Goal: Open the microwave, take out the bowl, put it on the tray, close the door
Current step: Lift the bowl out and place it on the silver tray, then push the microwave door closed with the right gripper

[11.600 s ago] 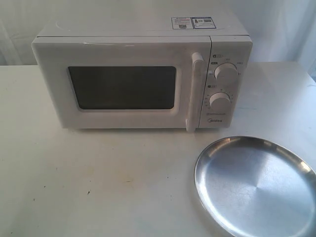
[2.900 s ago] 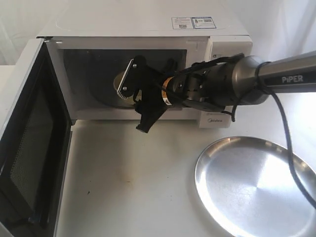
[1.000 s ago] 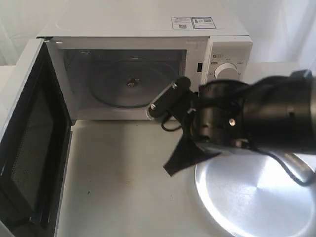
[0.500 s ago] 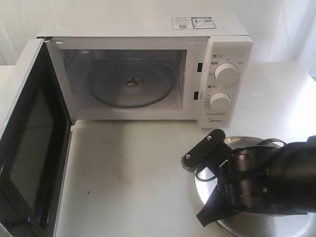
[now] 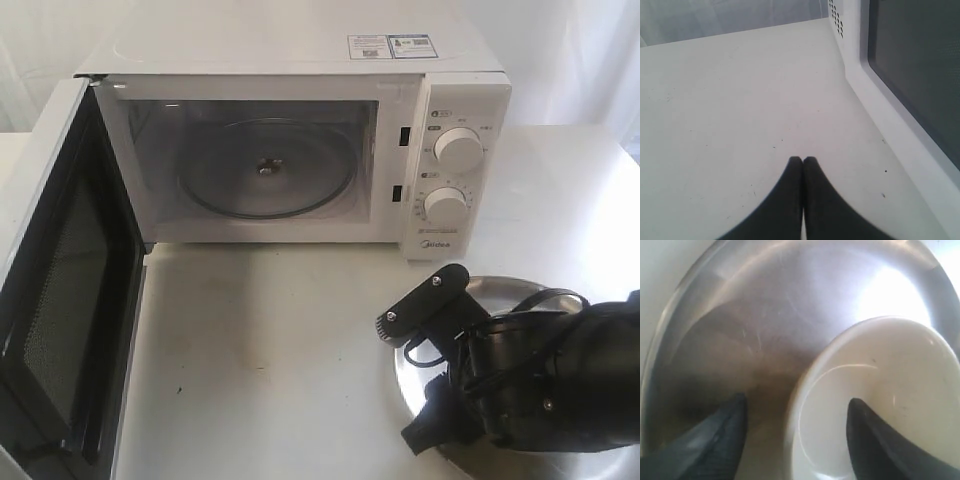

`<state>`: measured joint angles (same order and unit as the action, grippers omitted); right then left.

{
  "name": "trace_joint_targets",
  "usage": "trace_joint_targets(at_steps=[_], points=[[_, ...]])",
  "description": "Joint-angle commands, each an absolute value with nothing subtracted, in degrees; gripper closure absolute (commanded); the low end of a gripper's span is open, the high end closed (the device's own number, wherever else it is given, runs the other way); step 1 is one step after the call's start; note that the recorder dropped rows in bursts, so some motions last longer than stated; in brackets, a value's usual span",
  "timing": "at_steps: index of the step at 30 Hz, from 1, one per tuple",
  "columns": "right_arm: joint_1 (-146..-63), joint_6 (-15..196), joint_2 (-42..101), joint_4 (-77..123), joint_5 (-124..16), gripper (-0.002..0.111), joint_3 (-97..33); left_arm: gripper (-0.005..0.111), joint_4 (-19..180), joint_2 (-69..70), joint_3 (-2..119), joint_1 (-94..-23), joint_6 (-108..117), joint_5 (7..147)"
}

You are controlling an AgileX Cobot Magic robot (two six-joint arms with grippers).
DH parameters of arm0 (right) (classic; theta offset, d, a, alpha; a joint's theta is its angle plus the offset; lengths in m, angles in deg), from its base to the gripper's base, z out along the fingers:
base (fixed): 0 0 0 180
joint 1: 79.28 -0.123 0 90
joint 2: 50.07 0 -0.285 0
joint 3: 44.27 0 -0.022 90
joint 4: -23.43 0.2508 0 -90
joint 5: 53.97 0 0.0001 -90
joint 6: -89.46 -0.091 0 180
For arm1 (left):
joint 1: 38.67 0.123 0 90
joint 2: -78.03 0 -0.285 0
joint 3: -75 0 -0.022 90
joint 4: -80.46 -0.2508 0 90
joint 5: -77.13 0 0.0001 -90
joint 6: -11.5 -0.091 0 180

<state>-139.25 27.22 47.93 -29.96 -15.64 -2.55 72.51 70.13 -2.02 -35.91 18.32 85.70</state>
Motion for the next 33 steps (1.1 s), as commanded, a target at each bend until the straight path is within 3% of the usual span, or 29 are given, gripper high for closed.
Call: trace_joint_targets(at_steps=[1, 4, 7, 19, 29, 33], points=[[-141.06, 12.92, 42.94, -43.51, -20.06, 0.069, -2.27, 0.107, 72.73, 70.25, -2.21, -35.96, 18.65, 85.68], [-144.09, 8.43, 32.82, -51.65, -28.61, 0.09, -2.27, 0.107, 72.73, 70.25, -2.21, -35.96, 18.65, 85.68], [-144.55, 7.23, 24.79, -65.86, -50.47, 0.108, -2.89, 0.107, 72.73, 70.25, -2.21, -35.96, 18.65, 85.68], [-144.55, 12.8, 32.6, -68.05, -65.25, 0.108, -20.16, 0.107, 72.73, 70.25, -2.21, -35.96, 18.65, 85.68], [-144.55, 39.62, 44.71, -37.62, -87.0, 0.108, -38.52, 0.107, 72.73, 70.25, -2.21, -35.96, 18.65, 85.68], [-144.55, 37.54, 51.09, -35.03, -96.49, 0.108, -41.7, 0.107, 72.73, 70.25, -2.21, -35.96, 18.65, 85.68]])
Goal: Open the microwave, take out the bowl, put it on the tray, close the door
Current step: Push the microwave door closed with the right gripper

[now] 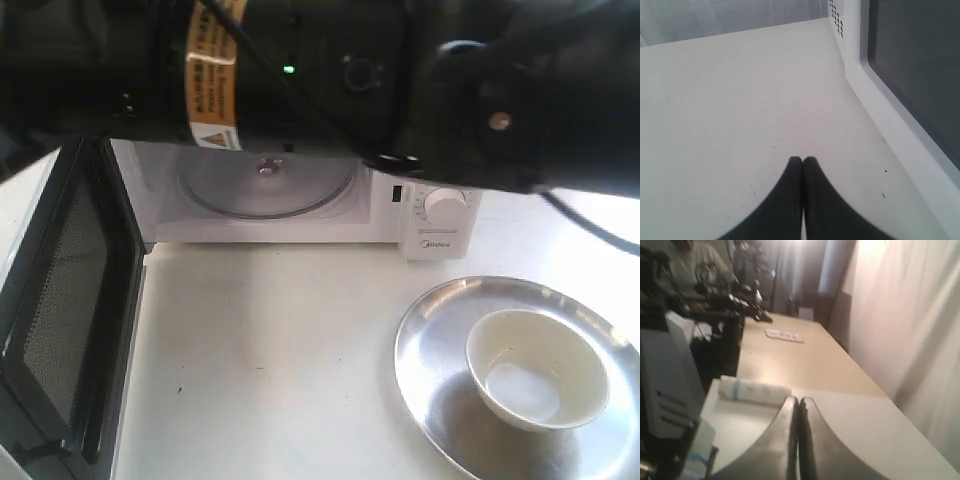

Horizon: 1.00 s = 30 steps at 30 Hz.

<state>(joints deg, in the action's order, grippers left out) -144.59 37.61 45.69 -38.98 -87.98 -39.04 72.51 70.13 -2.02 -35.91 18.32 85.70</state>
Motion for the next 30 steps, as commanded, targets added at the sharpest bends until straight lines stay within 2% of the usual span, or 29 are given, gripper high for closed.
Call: trace_joint_targets(at_steps=[1, 7, 19, 27, 30], points=[[-144.55, 36.33, 52.58, -35.03, -98.71, 0.108, -42.11, 0.107, 72.73, 70.25, -2.21, -35.96, 18.65, 85.68], [-144.55, 34.11, 62.78, -34.93, -123.93, 0.108, -44.37, 0.107, 72.73, 70.25, -2.21, -35.96, 18.65, 85.68], [-145.31, 27.74, 67.74, -36.8, -123.23, 0.108, -48.68, 0.107, 72.73, 70.25, -2.21, -35.96, 18.65, 85.68], [-152.05, 38.09, 68.18, -39.51, -79.27, 0.108, -52.21, 0.107, 72.73, 70.25, -2.21, -35.96, 18.65, 85.68], [-154.91, 44.66, 68.18, -39.41, -69.56, 0.108, -53.31, 0.107, 72.73, 70.25, -2.21, -35.96, 18.65, 85.68]])
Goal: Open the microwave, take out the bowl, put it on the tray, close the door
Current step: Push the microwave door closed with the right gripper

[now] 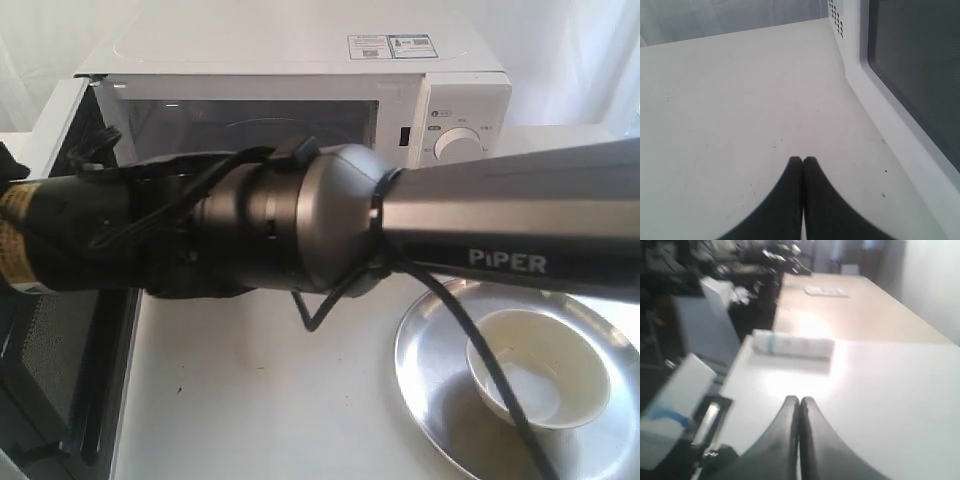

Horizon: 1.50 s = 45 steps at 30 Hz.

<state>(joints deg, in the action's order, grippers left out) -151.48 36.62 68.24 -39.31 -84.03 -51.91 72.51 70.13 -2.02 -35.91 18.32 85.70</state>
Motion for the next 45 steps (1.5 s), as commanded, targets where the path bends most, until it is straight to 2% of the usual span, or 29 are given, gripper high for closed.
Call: trace_joint_targets(at_steps=[1, 5, 8, 17, 21, 24, 29, 36, 45], points=[[-155.54, 46.4, 68.18, -39.41, -68.29, 0.108, -53.53, 0.107, 72.73, 70.25, -2.21, -35.96, 18.65, 85.68], [-156.85, 51.32, 68.18, -39.41, -62.8, 0.108, -54.13, 0.107, 72.73, 70.25, -2.21, -35.96, 18.65, 85.68], [-157.54, 56.13, 68.18, -39.51, -53.3, 0.108, -54.4, 0.107, 72.73, 70.25, -2.21, -35.96, 18.65, 85.68], [-157.15, 60.74, 68.18, -43.93, -16.86, 0.108, -54.4, 0.107, 72.73, 70.25, -2.21, -35.96, 18.65, 85.68], [-152.89, 49.53, 68.28, -47.99, 5.23, 0.108, -54.4, 0.107, 72.73, 70.25, -2.21, -35.96, 18.65, 85.68], [-148.07, 40.91, 68.28, -50.11, 16.0, 0.108, -54.4, 0.107, 72.73, 70.25, -2.21, -35.96, 18.65, 85.68], [-145.34, 40.94, 67.56, -50.71, 16.0, 0.108, -54.28, 0.107, 72.73, 70.25, -2.21, -35.96, 18.65, 85.68], [-150.02, 37.39, 64.48, -51.02, 14.31, 0.108, -54.28, 0.107, 72.73, 70.25, -2.21, -35.96, 18.65, 85.68], [-160.93, 33.54, 53.31, -50.2, -19.43, 0.108, -51.98, 0.107, 72.73, 70.25, -2.21, -35.96, 18.65, 85.68]])
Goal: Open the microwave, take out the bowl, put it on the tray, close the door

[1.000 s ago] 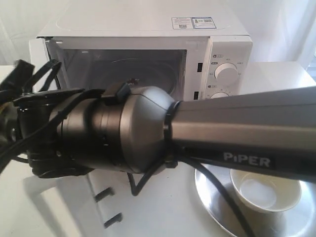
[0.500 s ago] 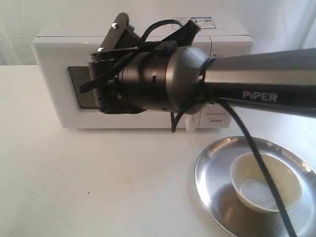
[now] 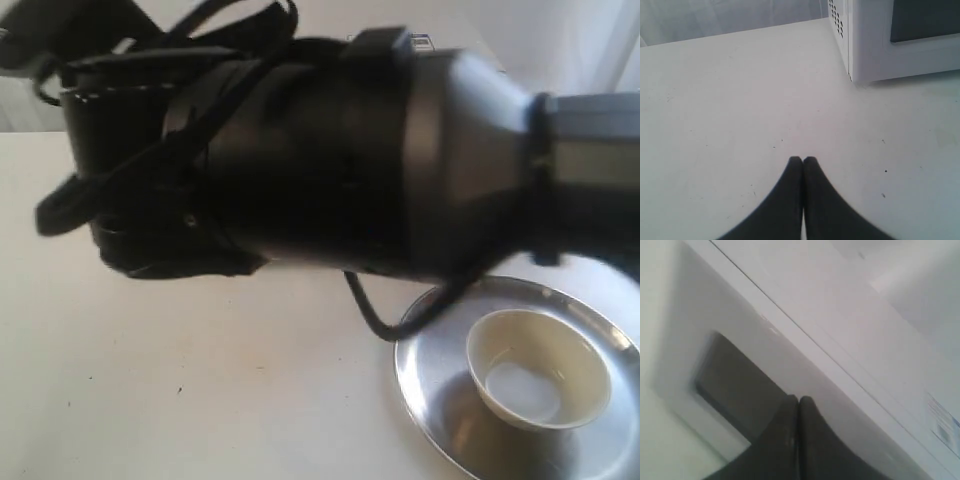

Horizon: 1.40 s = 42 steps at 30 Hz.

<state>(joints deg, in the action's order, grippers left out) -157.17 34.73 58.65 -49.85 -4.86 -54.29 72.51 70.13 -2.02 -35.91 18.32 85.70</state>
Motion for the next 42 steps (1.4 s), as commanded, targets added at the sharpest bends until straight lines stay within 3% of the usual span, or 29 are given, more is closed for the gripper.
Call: trace_joint_targets(at_steps=[1, 7, 13, 26, 34, 42], points=[[-161.72, 33.54, 51.73, -50.2, -23.76, 0.108, -50.64, 0.107, 72.73, 70.25, -2.21, -35.96, 18.65, 85.68], [-162.69, 30.58, 40.81, -50.95, -39.67, 0.108, -39.56, 0.107, 72.73, 70.25, -2.21, -35.96, 18.65, 85.68], [-162.69, 27.35, 28.43, -53.47, -43.83, 0.108, -25.79, 0.107, 72.73, 70.25, -2.21, -35.96, 18.65, 85.68], [-162.69, 5.19, 9.73, -57.96, -34.24, 0.108, -7.83, 0.107, 72.73, 70.25, -2.21, -35.96, 18.65, 85.68], [-162.69, 6.8, 9.12, -56.22, -33.49, 0.108, -5.62, 0.107, 72.73, 70.25, -2.21, -35.96, 18.65, 85.68], [-162.58, 3.35, 11.45, -54.95, -14.77, 0.108, -4.51, 0.107, 72.73, 70.25, -2.21, -35.96, 18.65, 85.68]])
